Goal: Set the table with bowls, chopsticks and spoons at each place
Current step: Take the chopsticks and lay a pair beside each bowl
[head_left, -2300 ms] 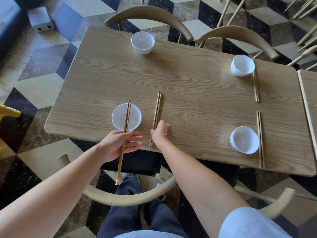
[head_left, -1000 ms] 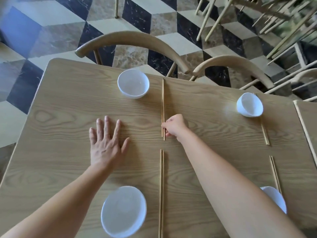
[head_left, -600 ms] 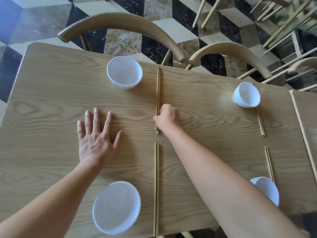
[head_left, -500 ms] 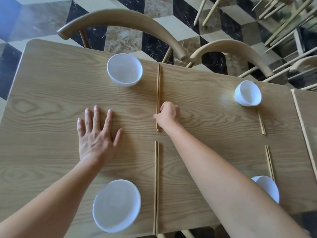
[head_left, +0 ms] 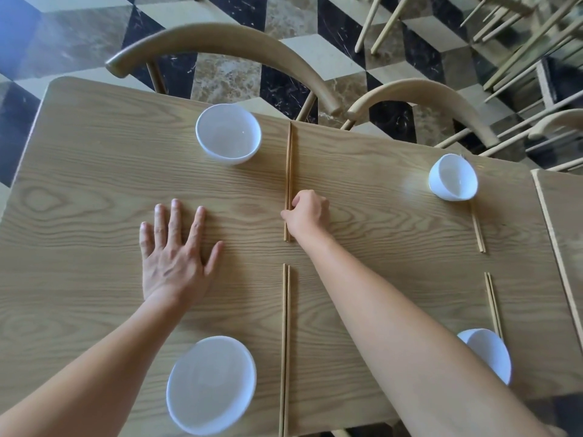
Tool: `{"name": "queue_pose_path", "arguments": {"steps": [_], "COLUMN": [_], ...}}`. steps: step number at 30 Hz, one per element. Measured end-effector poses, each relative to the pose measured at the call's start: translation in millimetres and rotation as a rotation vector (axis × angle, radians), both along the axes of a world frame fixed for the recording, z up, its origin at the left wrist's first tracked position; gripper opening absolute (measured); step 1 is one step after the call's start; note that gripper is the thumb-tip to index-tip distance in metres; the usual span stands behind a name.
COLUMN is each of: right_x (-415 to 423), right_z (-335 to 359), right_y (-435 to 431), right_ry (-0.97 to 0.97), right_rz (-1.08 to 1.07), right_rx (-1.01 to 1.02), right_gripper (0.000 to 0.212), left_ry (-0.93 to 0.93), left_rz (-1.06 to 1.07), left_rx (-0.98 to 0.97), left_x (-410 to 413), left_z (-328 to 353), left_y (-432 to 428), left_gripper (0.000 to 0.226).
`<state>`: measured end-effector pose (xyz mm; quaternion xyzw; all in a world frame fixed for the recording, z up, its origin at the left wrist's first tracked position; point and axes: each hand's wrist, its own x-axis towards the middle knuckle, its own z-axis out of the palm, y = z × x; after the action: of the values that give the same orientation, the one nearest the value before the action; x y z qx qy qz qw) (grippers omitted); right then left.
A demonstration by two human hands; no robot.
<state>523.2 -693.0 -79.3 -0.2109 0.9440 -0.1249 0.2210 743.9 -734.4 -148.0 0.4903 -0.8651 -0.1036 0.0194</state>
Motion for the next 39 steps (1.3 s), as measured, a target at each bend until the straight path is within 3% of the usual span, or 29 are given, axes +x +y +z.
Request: {"name": "queue_pose_path", "arguments": {"steps": [10,20,27,33,39], "right_x": [2.0,1.5,-3.9,-4.8,10.0], "right_z": [-1.2,-5.0,-5.4,-18.0,-12.4], "right_y": [-0.3,-3.1,4.4,51.0,124.8], "right_ry": [0.018,0.014,-0.024,-0.036,-0.013], "right_rz": [0.009,-0.029,-0.062,-0.143,-0.037], "right_rx": [-0.015,-0.049,-0.111,-0.084,0.033], "right_gripper": [0.021,0.010,0.023,0.014,0.021], "left_ry": [0.005,0.005,-0.010,-0.033,-0.135], "left_rz": [0.002,0.009,0.014,-0.009,-0.028], "left_rx": [0.005,0.004,0.021,0.057,0.237], "left_x": [-0.1,1.5,-0.5,0.6,-4.8], "left_z": [0.4,-2.7,-3.1,-1.6,17.2], "left_y": [-0.8,-0.6,-4.1,-4.2,-12.6], "left_gripper": [0.075,0.076,0.076,0.073,0.075]}}
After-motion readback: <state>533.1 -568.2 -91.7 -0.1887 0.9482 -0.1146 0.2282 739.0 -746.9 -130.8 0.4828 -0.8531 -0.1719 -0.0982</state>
